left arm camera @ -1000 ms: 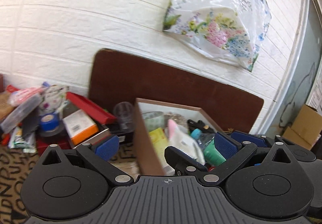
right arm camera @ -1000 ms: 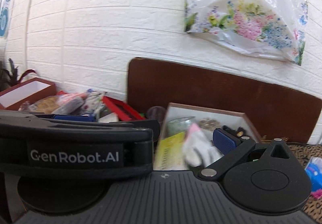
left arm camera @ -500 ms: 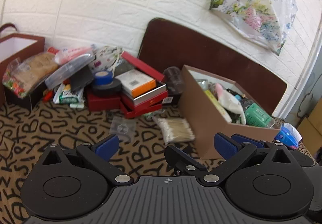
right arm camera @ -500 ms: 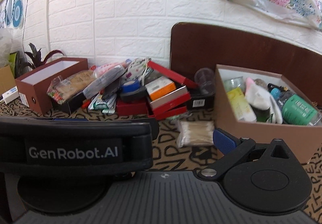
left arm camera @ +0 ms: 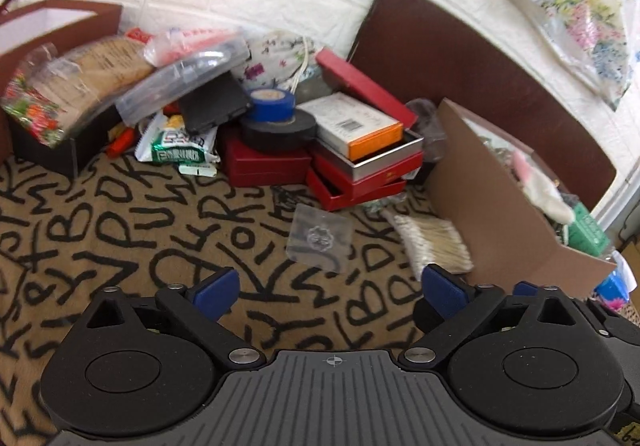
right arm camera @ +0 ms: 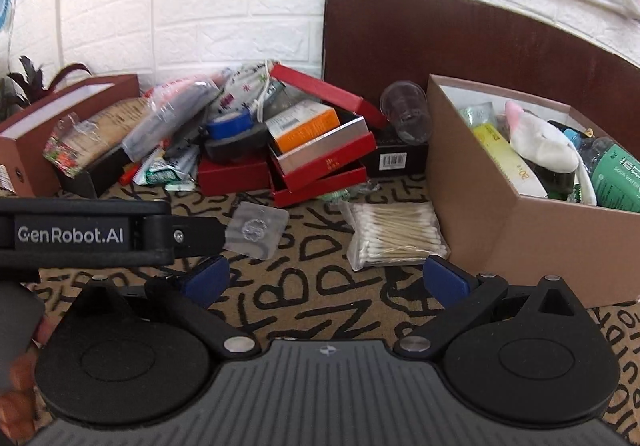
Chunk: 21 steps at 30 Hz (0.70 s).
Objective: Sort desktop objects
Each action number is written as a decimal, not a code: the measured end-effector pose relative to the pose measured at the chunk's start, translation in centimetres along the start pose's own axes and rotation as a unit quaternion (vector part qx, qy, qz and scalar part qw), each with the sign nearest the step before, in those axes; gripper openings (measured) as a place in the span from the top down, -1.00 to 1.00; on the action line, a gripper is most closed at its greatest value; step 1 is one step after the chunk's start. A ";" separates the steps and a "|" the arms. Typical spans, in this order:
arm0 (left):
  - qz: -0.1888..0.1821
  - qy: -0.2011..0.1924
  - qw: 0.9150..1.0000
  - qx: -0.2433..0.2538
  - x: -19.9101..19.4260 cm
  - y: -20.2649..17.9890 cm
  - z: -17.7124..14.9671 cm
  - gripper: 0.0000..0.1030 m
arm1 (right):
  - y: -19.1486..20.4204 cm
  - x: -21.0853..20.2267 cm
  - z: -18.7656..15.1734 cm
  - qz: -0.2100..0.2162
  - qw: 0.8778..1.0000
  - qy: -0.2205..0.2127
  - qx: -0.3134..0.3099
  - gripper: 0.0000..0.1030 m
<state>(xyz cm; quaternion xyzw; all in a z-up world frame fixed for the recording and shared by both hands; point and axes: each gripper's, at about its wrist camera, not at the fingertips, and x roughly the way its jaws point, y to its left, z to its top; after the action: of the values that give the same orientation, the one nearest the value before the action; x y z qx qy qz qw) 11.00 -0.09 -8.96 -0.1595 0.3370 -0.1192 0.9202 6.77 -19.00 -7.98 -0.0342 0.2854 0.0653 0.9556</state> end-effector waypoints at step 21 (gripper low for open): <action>-0.004 0.042 0.997 0.066 9.7 0.0 2.9 -0.69 | 0.2 7.8 -0.2 -0.080 0.996 0.012 -0.048 -0.85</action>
<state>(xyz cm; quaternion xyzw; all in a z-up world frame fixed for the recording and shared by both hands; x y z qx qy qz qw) 20.07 -2.67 -12.49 -0.0945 0.3659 -0.1519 0.9133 13.12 -18.00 -12.44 -0.1039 0.2902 0.0024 0.9513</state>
